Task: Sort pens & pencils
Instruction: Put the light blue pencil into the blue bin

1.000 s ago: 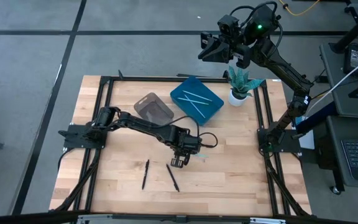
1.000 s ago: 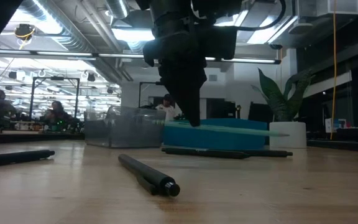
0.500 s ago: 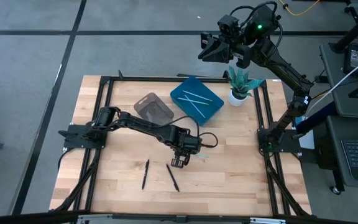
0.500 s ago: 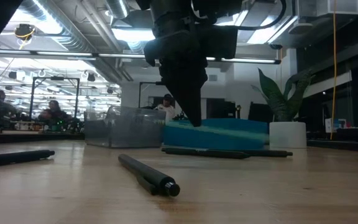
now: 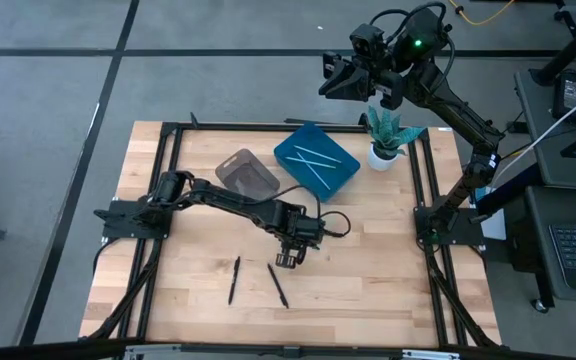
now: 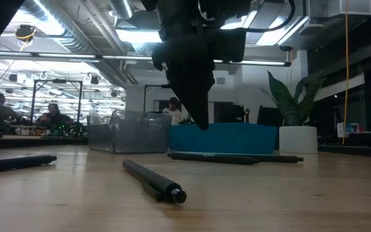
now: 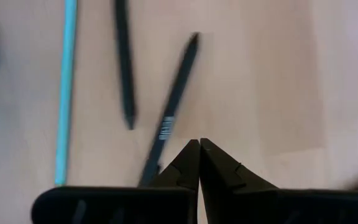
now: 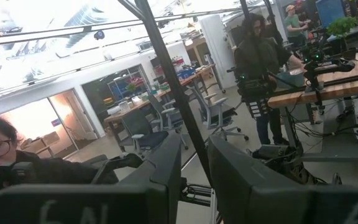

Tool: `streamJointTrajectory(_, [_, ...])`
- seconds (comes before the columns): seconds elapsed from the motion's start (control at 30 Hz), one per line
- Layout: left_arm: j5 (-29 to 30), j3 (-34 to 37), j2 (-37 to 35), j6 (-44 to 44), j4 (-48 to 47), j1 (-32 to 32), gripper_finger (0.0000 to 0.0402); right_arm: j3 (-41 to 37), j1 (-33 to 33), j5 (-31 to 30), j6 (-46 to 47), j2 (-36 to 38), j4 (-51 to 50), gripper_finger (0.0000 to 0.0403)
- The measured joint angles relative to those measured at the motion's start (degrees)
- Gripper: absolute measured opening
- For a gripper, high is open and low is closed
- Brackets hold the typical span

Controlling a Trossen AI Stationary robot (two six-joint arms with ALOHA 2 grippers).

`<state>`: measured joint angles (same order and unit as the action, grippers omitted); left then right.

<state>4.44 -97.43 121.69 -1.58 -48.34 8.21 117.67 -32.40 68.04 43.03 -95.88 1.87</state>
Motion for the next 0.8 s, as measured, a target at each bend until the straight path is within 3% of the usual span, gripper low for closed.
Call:
streamJointTrajectory(0.3, [3.0, 0.0, 0.0, -1.9, 0.3, -5.4, 0.0006, 0.0, 0.0, 0.0, 0.0, 0.0, 0.0, 0.0083])
streamJointTrajectory(0.6, [2.1, 0.0, 0.0, -2.4, 0.5, -11.9, 0.0038, 0.0, -0.8, 1.1, 0.0, 0.0, -0.3, 0.0083])
streamJointTrajectory(0.8, [-0.8, 0.0, 0.0, -8.0, 2.6, -14.0, 0.0054, 0.0, -2.3, 1.1, -0.2, 0.0, -0.3, 0.0083])
